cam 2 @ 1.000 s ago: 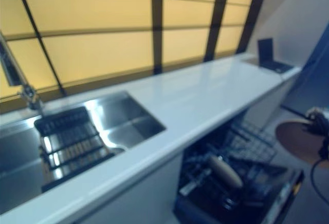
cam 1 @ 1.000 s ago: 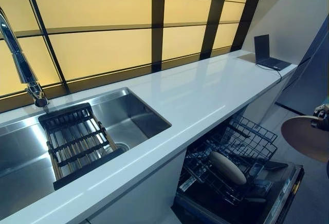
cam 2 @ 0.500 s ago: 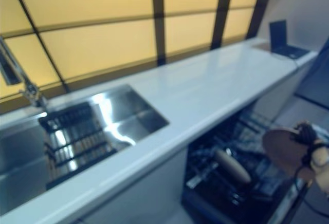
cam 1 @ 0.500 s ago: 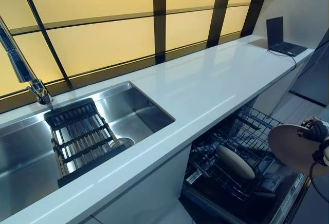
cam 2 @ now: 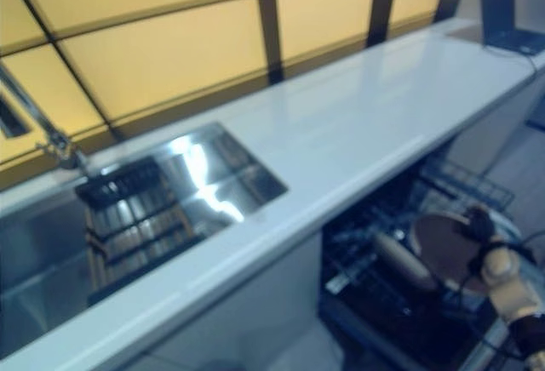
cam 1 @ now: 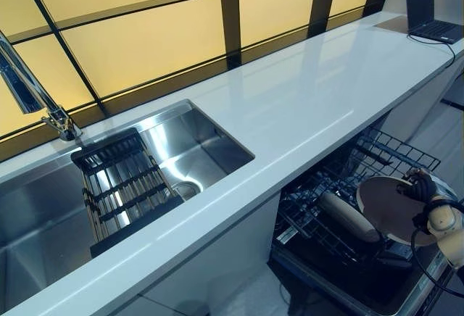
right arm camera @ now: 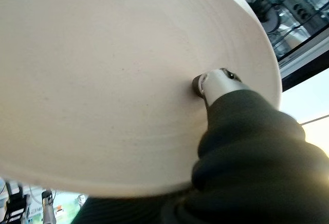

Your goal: Take plates into dishwasher

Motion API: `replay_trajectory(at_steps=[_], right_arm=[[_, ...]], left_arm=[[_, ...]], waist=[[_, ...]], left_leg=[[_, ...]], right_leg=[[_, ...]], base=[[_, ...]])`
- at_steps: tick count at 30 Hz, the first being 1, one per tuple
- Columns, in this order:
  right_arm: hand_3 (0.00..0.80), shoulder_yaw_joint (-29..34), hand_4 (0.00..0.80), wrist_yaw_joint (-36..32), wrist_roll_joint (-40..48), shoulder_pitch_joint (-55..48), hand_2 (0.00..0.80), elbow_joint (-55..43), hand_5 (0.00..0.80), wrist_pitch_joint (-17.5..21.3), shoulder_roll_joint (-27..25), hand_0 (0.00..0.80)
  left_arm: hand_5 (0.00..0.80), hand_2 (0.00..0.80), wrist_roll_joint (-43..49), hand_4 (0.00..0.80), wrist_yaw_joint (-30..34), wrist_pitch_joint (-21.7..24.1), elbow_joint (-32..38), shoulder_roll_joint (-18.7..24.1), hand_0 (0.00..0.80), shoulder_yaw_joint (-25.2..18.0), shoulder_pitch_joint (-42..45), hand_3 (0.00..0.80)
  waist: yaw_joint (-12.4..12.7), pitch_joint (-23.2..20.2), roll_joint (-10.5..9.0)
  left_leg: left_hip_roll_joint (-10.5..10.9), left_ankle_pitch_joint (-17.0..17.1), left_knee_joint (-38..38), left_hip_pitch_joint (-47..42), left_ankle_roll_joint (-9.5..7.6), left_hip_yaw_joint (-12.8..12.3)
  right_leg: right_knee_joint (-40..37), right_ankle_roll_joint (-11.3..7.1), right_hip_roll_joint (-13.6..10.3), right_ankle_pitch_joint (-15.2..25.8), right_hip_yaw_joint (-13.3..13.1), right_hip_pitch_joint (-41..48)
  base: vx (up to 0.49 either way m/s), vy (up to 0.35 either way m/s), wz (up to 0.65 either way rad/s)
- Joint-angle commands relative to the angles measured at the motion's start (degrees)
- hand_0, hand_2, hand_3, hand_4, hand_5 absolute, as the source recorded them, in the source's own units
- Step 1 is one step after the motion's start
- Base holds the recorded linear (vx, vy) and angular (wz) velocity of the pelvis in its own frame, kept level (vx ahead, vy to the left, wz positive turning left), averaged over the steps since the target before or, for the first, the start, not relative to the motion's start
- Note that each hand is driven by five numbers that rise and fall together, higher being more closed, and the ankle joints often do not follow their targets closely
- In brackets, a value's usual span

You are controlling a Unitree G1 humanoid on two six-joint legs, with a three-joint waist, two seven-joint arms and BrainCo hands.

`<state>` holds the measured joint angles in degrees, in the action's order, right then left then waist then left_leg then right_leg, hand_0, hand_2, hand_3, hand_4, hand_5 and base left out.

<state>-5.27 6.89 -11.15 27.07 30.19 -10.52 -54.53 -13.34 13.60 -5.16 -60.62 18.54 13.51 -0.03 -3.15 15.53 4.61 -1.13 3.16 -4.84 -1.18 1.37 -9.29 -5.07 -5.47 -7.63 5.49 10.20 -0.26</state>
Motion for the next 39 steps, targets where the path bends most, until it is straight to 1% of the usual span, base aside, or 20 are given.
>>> replay_trajectory(at_steps=[1, 3, 8, 11, 16, 18, 22, 27, 31, 36, 37, 38, 39], right_arm=[[0.800, -3.16, 0.800, 3.65, -1.73, 7.93, 0.800, -2.46, 0.800, 0.33, -1.44, 0.800], [0.800, -3.88, 0.800, 4.48, -2.05, 8.82, 0.800, -2.58, 0.800, 0.15, -1.20, 0.800], [0.800, -4.59, 0.800, 4.85, -2.89, 9.99, 0.800, -2.80, 0.800, -0.31, -0.79, 0.800], [0.800, -6.04, 0.800, 5.61, -4.89, 10.91, 0.800, -3.31, 0.800, -0.74, -0.06, 0.800], [0.800, -6.92, 0.800, 6.80, -5.97, 11.11, 0.800, -3.14, 0.800, -0.28, 0.48, 0.800], [0.800, -7.75, 0.800, 7.75, -8.33, 11.33, 0.800, -3.09, 0.800, -0.08, 1.29, 0.800], [0.800, -8.84, 0.800, 9.07, -9.44, 10.22, 0.800, -2.62, 0.800, -0.45, 2.95, 0.800], [0.800, -9.65, 0.800, 10.11, -11.08, 9.24, 0.800, -2.06, 0.800, -0.48, 4.68, 0.800], [0.800, -10.38, 0.800, 9.58, -13.27, 8.63, 0.800, -1.83, 0.800, -0.99, 5.92, 0.800], [0.800, -10.45, 0.800, 7.96, -12.52, 7.25, 0.800, -1.56, 0.800, -1.89, 6.45, 0.800], [0.709, -10.34, 0.709, 7.70, -11.78, 6.92, 0.709, -1.70, 0.709, -2.04, 6.38, 0.709], [0.455, -10.09, 0.455, 7.50, -11.43, 6.60, 0.455, -1.73, 0.455, -1.98, 6.44, 0.455], [0.348, -9.96, 0.348, 7.67, -11.32, 6.47, 0.348, -1.73, 0.348, -1.83, 6.45, 0.348]], left_arm=[[0.000, 0.000, -2.73, 0.000, 0.42, 1.25, 0.12, 0.28, 0.000, 2.77, -1.41, 0.000], [0.000, 0.000, -3.03, 0.000, 0.34, 1.02, 0.46, -0.04, 0.000, 3.22, -1.55, 0.000], [0.000, 0.000, -3.43, 0.000, 0.35, 1.03, 0.48, -0.38, 0.000, 3.55, -1.79, 0.000], [0.000, 0.000, -4.29, 0.000, 0.46, 1.04, 0.63, -0.64, 0.000, 3.77, -1.98, 0.000], [0.000, 0.000, -4.87, 0.000, 0.46, 1.56, 0.47, -1.05, 0.000, 4.03, -2.05, 0.000], [0.000, 0.000, -5.41, 0.000, 0.32, 1.52, 0.76, -1.32, 0.000, 4.29, -2.17, 0.000], [0.000, 0.000, -5.58, 0.000, 0.32, 1.25, 1.18, -1.65, 0.000, 4.31, -2.18, 0.000], [0.000, 0.000, -5.39, 0.000, 0.52, 1.49, 1.12, -1.98, 0.000, 4.49, -2.29, 0.000], [0.000, 0.000, -5.07, 0.000, 0.77, 1.62, 1.30, -2.29, 0.000, 4.53, -2.25, 0.000], [0.000, 0.000, -4.69, 0.000, 0.85, 1.51, 1.54, -2.23, 0.000, 4.12, -2.03, 0.000], [0.000, 0.000, -4.47, 0.000, 0.85, 1.36, 1.67, -2.16, 0.000, 3.95, -2.01, 0.000], [0.000, 0.000, -4.29, 0.000, 0.86, 1.22, 1.76, -2.06, 0.000, 3.72, -2.01, 0.000], [0.000, 0.000, -4.23, 0.000, 0.86, 1.15, 1.78, -2.01, 0.000, 3.64, -2.04, 0.000]], waist=[[1.97, -0.14, -0.99], [2.06, 0.22, -0.50], [2.15, 0.43, -0.01], [2.25, 0.79, 0.67], [2.40, 1.42, 1.30], [2.51, 1.94, 1.84], [2.62, 2.23, 2.51], [2.64, 2.24, 2.92], [2.63, 2.32, 3.24], [2.62, 2.13, 2.87], [2.61, 2.06, 2.70], [2.61, 2.01, 2.53], [2.61, 2.00, 2.46]], left_leg=[[1.90, -3.74, -0.16, 0.78, -0.83, 0.83], [2.02, -3.64, -0.16, 0.95, -0.73, 0.90], [2.17, -3.54, -0.16, 1.33, -0.63, 1.00], [2.34, -3.31, -0.16, 1.80, -0.52, 1.05], [2.56, -3.04, -0.16, 2.40, -0.54, 1.16], [2.68, -2.79, -0.16, 2.87, -0.48, 1.17], [2.85, -2.70, -0.16, 3.01, -0.47, 1.13], [2.98, -2.72, -0.16, 2.90, -0.53, 1.11], [2.97, -2.70, -0.16, 2.83, -0.56, 1.01], [2.85, -2.70, -0.16, 2.71, -0.51, 0.96], [2.77, -2.76, -0.16, 2.64, -0.53, 0.92], [2.69, -2.80, -0.16, 2.58, -0.54, 0.90], [2.66, -2.81, -0.16, 2.56, -0.54, 0.89]], right_leg=[[3.48, -1.28, 0.57, -2.98, 0.19, -1.94], [3.52, -1.26, 0.46, -2.97, 0.28, -2.11], [3.41, -1.19, 0.41, -2.96, 0.38, -2.35], [3.55, -1.17, 0.23, -3.06, 0.44, -2.81], [3.63, -1.13, 0.12, -2.97, 0.56, -3.40], [3.78, -1.16, -0.05, -2.90, 0.66, -3.92], [3.92, -1.21, -0.33, -2.99, 0.93, -4.02], [3.92, -1.25, -0.50, -2.96, 0.97, -3.95], [4.02, -1.24, -0.55, -2.96, 0.91, -3.99], [3.95, -1.30, -0.52, -2.89, 0.93, -3.78], [3.97, -1.32, -0.52, -2.91, 0.96, -3.73], [3.98, -1.33, -0.51, -2.92, 0.98, -3.68], [3.97, -1.33, -0.50, -2.91, 0.99, -3.67]], base=[[0.000, 0.000, 0.00], [-0.005, 0.016, 0.01], [-0.004, 0.004, 0.01], [-0.009, 0.029, 0.03], [-0.019, 0.023, 0.04], [-0.047, 0.037, 0.05], [-0.009, 0.012, 0.02], [0.000, 0.000, 0.00], [0.000, 0.000, 0.00], [0.000, 0.000, 0.00], [0.000, 0.000, 0.00], [0.000, 0.000, 0.00], [0.000, 0.000, 0.00]])
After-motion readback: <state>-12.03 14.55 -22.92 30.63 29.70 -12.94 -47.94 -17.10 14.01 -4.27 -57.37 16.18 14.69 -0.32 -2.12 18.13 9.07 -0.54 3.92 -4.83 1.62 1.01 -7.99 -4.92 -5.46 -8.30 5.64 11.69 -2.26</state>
